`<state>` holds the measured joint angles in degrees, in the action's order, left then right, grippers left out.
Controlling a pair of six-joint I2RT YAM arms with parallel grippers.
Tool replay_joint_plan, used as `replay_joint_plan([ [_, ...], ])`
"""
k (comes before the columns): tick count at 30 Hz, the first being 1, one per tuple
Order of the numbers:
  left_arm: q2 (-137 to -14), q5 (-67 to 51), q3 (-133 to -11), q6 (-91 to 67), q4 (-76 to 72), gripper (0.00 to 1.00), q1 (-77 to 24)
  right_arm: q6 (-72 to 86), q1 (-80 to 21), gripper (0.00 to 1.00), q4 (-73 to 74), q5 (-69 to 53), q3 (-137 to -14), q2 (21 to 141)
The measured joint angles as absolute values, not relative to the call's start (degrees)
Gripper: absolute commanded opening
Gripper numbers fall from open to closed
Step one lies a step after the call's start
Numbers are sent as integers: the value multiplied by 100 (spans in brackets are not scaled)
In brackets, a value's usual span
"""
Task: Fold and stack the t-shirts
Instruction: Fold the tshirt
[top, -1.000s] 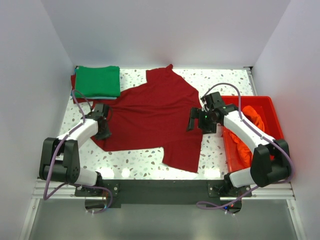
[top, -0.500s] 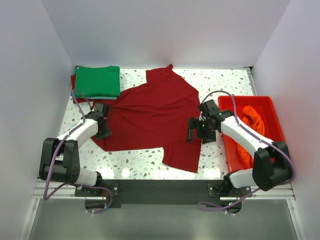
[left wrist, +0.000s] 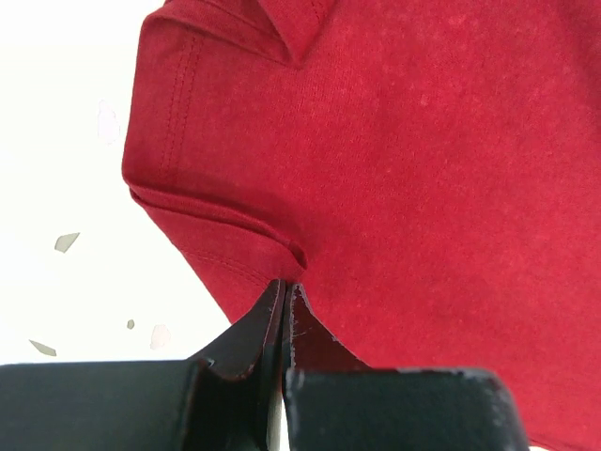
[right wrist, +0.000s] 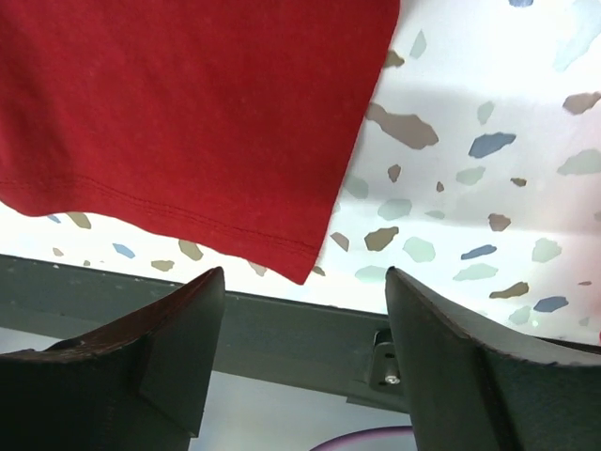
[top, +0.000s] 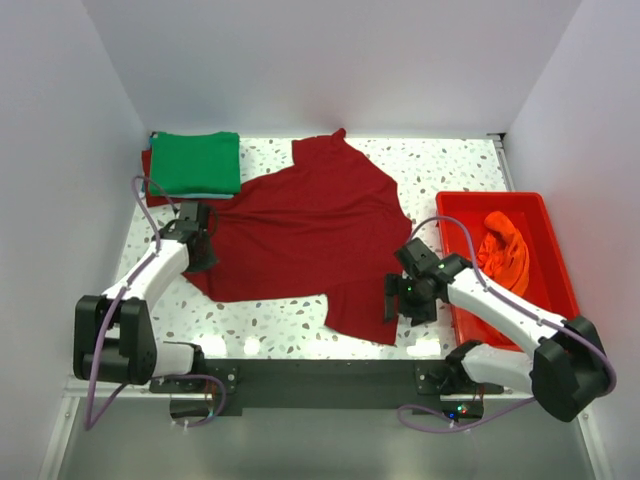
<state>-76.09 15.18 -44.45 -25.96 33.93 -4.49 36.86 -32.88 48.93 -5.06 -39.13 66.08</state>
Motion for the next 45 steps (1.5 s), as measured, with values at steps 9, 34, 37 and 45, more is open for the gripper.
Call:
replay_joint_plan([
  [9,-7419,1190,-4495,-2593,3507,0,-145,3966,-3500,49,4731,-451,-3599,6807],
  [34,-7142,895,-4849,-2574,3815,0,119,4152,-3927,15,4165,-523,-3514,7507],
  [37,-7116,862,-4864,-2576,3894,0,154,4163,-3940,1,4224,-502,-3514,7524],
  [45,-6901,757,-4954,-2596,4257,0,274,4158,-4023,0,4517,-563,-3518,7487],
])
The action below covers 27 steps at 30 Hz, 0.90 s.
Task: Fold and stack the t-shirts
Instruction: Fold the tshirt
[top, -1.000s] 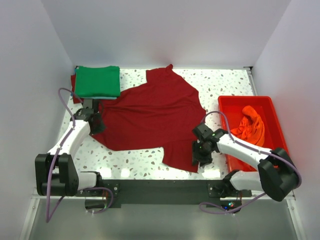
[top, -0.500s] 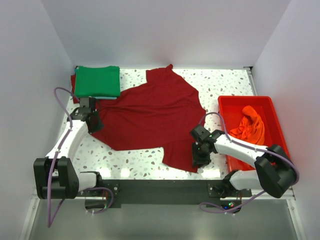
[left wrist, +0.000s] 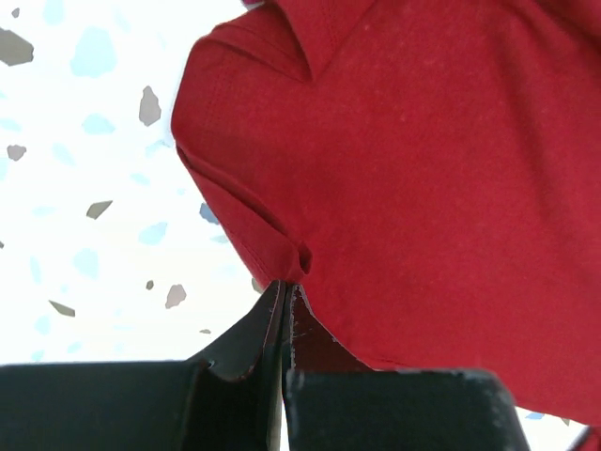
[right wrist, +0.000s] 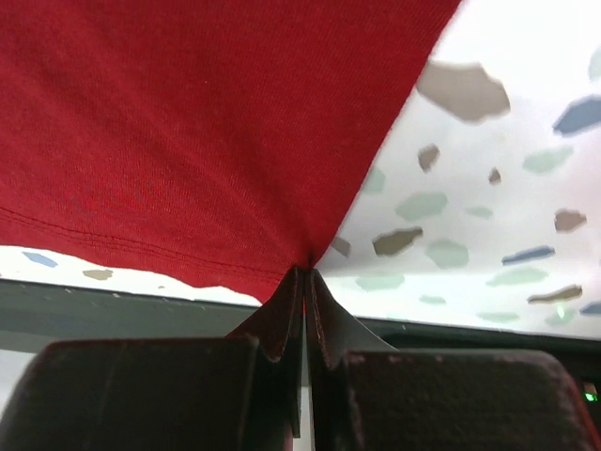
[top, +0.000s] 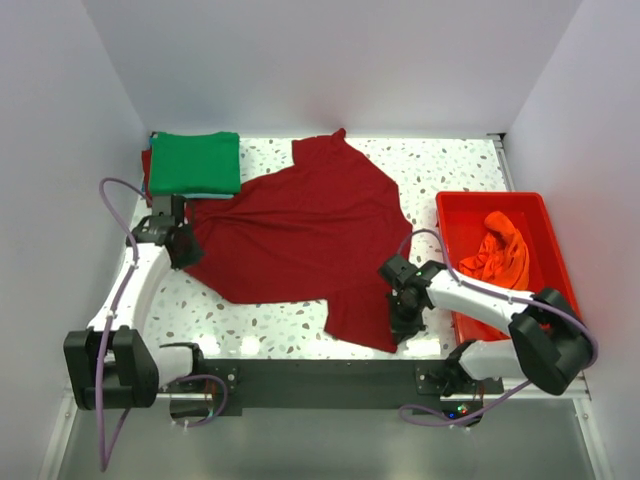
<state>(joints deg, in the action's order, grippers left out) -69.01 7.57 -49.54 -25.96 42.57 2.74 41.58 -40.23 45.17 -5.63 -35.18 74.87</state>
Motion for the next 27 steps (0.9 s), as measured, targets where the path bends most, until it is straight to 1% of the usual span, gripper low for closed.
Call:
replay_joint_plan([
  [7,-6427,670,-5035,-2679,4755,0,290,4095,-4045,0,5087,-602,-3546,7282],
  [18,-5218,567,-5037,-3096,6001,0,294,4051,-4045,0,5994,-716,-3708,6753],
  [27,-4539,486,-5223,-3393,6965,0,294,4042,-4045,0,6600,-727,-3828,6434],
])
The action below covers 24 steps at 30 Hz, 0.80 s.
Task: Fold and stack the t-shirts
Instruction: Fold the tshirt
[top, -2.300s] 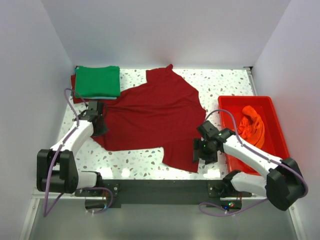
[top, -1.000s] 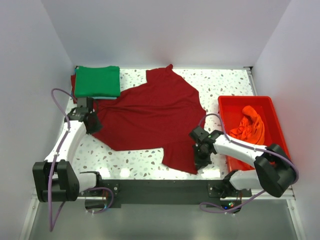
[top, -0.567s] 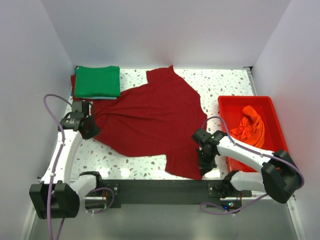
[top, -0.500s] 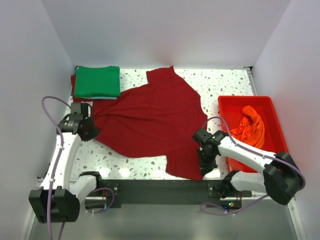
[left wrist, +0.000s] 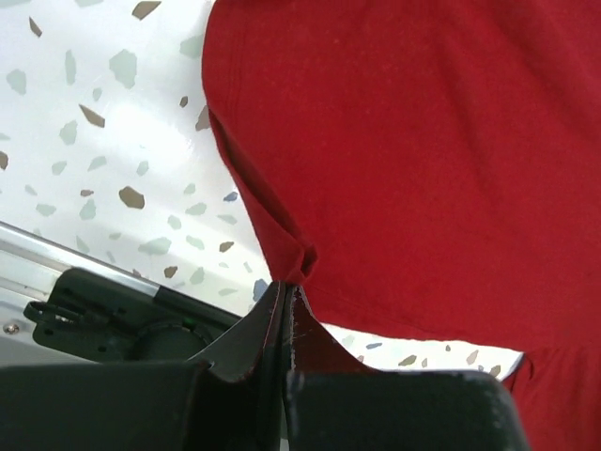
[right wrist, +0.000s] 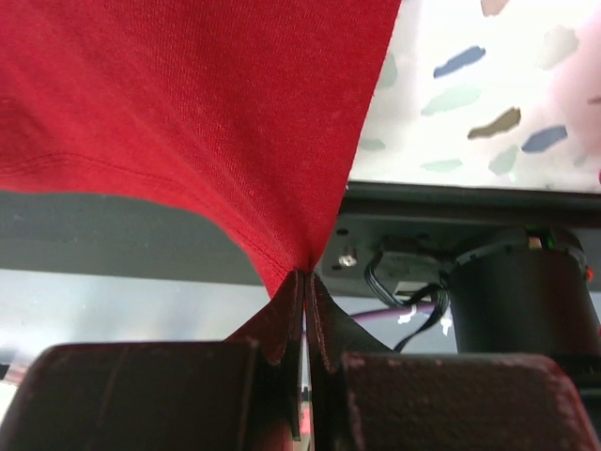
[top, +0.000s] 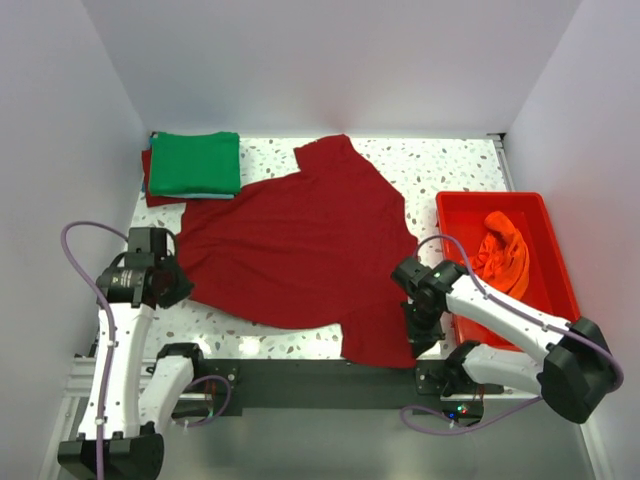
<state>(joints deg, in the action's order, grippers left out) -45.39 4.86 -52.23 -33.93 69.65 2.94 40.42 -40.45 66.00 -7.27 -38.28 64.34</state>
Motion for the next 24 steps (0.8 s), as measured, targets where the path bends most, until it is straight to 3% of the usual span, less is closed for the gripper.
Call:
replay_joint_plan([
  [11,-4886,185,-5225,-3540,6919,0,298,4047,-4045,0,6936,-613,-5059,6722],
  [24,-6071,84,-5225,-3315,5686,0,545,3758,-3726,0,6311,-351,-6523,8246],
])
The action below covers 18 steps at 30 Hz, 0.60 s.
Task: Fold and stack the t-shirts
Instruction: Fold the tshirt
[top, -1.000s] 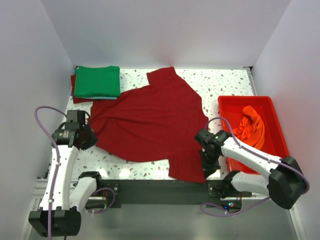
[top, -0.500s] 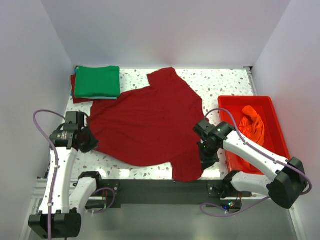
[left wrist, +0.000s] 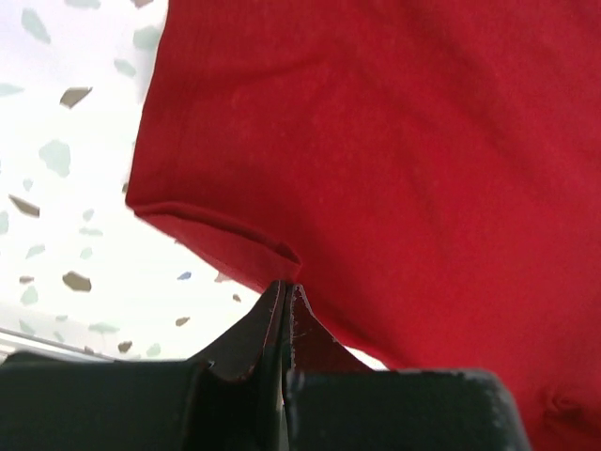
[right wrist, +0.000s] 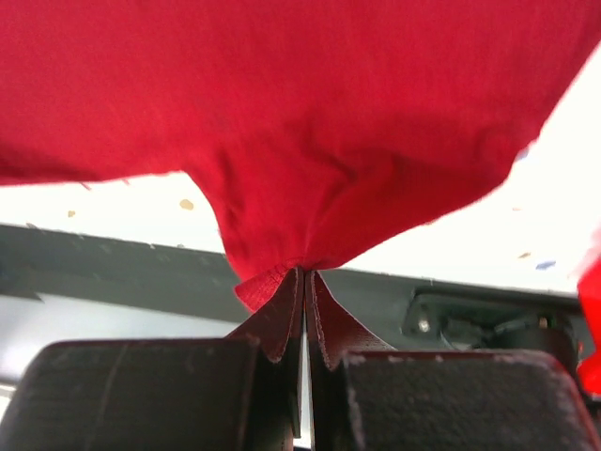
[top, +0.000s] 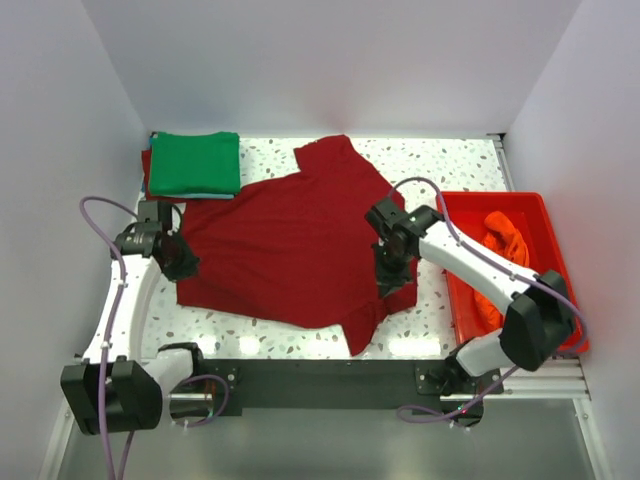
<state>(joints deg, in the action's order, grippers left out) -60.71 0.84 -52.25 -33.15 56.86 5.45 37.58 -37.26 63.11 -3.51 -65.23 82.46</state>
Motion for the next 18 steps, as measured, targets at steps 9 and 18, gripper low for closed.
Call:
replay_joint_plan([
  [9,-6565,-5,-5225,-3175,5043,0,683,3105,-2818,0,5927,-381,-7905,9321],
  [18,-6615,-84,-5159,-3142,4716,0,1004,2832,-2342,0,5791,-537,-8818,10165],
])
